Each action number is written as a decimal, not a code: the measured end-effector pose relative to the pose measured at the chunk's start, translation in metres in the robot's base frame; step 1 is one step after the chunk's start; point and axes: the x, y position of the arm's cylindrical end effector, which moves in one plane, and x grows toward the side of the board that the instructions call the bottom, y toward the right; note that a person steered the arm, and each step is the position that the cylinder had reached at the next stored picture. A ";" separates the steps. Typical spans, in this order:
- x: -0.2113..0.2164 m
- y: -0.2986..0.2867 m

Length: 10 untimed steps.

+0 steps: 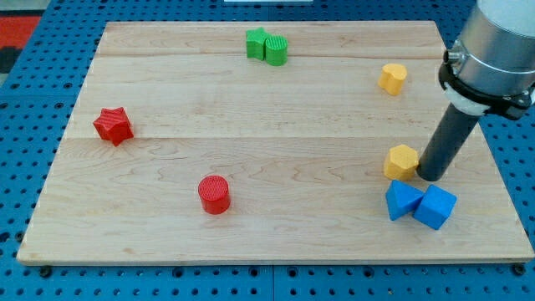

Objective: Move the yellow hexagon to the bottom center of the board

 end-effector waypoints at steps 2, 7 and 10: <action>-0.025 -0.028; -0.038 -0.081; -0.037 -0.143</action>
